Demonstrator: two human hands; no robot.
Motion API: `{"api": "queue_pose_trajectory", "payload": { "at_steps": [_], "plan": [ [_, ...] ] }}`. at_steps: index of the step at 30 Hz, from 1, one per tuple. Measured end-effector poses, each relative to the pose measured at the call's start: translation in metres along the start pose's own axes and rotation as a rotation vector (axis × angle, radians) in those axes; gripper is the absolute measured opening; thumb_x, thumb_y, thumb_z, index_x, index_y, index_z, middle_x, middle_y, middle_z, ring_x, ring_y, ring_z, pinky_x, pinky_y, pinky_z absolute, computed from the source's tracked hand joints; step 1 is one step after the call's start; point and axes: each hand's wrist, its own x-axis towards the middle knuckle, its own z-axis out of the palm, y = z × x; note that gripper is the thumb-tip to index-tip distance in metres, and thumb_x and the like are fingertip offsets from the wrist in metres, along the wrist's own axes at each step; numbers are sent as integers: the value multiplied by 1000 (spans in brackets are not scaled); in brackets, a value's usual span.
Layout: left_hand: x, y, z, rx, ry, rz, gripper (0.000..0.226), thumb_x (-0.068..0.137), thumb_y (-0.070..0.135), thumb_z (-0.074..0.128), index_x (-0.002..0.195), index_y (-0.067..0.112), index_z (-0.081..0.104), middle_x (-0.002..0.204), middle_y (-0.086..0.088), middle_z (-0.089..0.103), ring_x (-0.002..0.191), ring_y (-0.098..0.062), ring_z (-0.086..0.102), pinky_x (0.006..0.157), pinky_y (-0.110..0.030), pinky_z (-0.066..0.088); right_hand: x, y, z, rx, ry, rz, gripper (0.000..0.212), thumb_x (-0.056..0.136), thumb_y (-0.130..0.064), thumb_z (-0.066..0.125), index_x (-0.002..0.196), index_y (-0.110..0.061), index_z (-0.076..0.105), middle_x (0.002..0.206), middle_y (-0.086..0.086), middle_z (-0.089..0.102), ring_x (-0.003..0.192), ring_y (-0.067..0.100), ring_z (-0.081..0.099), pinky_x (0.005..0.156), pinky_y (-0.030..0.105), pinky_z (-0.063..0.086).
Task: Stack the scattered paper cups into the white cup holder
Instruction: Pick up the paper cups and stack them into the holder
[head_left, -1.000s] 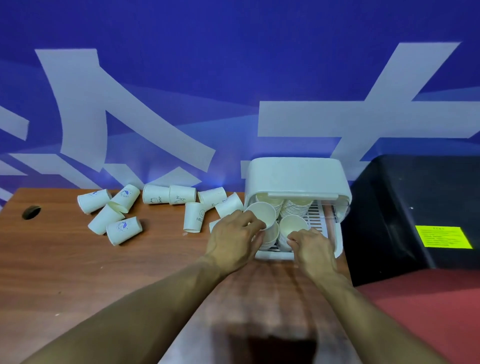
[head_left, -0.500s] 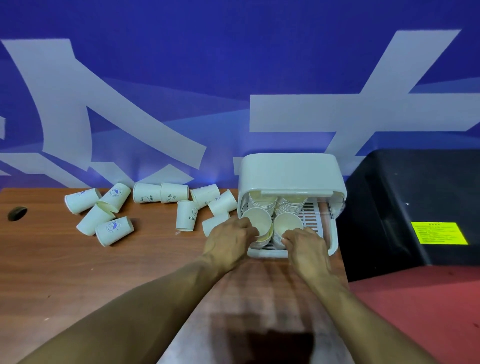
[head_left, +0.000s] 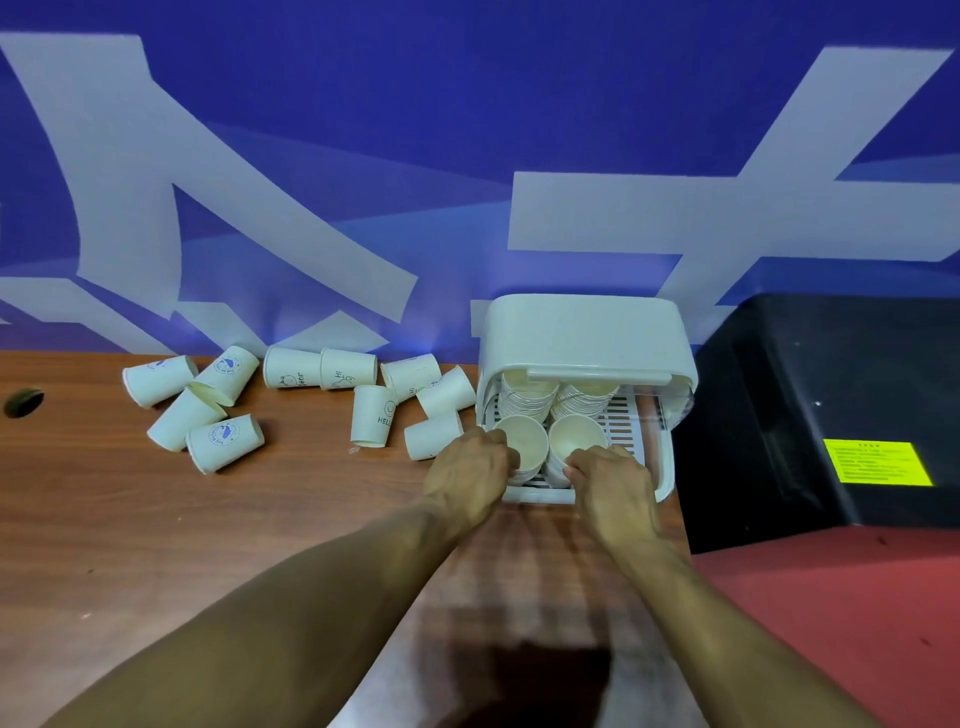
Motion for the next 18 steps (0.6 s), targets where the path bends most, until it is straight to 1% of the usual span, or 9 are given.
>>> {"api": "queue_pose_trajectory", "payload": {
  "at_steps": [3, 5, 6, 8, 9, 11, 13, 15, 18],
  "plan": [
    [-12, -4, 7, -97, 91, -10, 41, 92, 13, 58, 131, 25, 54, 129, 2, 52, 108, -22, 56, 79, -37, 53, 0, 2, 1, 8, -57, 19, 23, 89, -20, 62, 68, -13, 60, 68, 3, 61, 72, 26, 53, 56, 28, 27],
    [-28, -10, 9, -176, 138, -37, 49, 93, 21, 60, 138, 29, 45, 137, 6, 44, 109, -18, 56, 78, -33, 53, -2, 2, 4, 21, -64, 29, 21, 87, -18, 65, 67, -12, 61, 67, 4, 61, 70, 27, 52, 55, 28, 28],
    [-37, -14, 9, -206, 141, -48, 49, 93, 25, 60, 139, 29, 44, 138, 7, 43, 109, -18, 55, 79, -32, 52, -2, 2, 4, 12, -60, 40, 21, 85, -17, 67, 66, -12, 61, 65, 4, 61, 68, 27, 53, 54, 28, 28],
    [-57, -24, 9, -263, 141, -91, 45, 92, 32, 58, 136, 31, 46, 135, 8, 44, 108, -19, 56, 81, -31, 50, -3, 0, 5, -9, -49, 52, 20, 84, -17, 66, 65, -12, 62, 65, 4, 61, 68, 28, 55, 53, 27, 28],
    [-67, -30, 9, -276, 139, -129, 42, 93, 35, 56, 134, 32, 48, 134, 8, 45, 106, -20, 56, 80, -31, 49, -3, -2, 3, -13, -59, 54, 19, 86, -18, 61, 69, -13, 64, 69, 4, 62, 72, 30, 57, 54, 28, 30],
    [-88, -46, 9, -284, 141, -237, 39, 95, 37, 55, 133, 32, 49, 134, 10, 45, 102, -20, 59, 79, -30, 47, -5, -11, -2, 28, -31, 108, 11, 88, -17, 58, 89, -13, 69, 92, 7, 63, 83, 32, 60, 59, 31, 39],
    [-111, -63, 9, -308, 163, -353, 37, 95, 38, 54, 131, 34, 51, 134, 12, 46, 93, -16, 62, 78, -30, 48, -12, -31, -7, 134, 56, 157, 24, 83, -11, 66, 107, -11, 66, 108, 9, 58, 87, 34, 61, 63, 36, 46],
    [-133, -82, 9, -322, 214, -440, 34, 94, 39, 54, 128, 36, 53, 130, 12, 48, 90, -14, 63, 77, -31, 48, -20, -62, -9, 210, 133, 101, 29, 78, -9, 71, 106, -10, 64, 105, 9, 57, 86, 34, 61, 61, 38, 49],
    [-165, -106, 11, -333, 260, -550, 30, 93, 40, 54, 123, 37, 55, 124, 11, 50, 87, -14, 64, 77, -31, 50, -28, -110, -7, 272, 130, -38, 29, 76, -10, 73, 104, -12, 65, 100, 7, 59, 86, 31, 62, 62, 36, 51]
  ]
}}
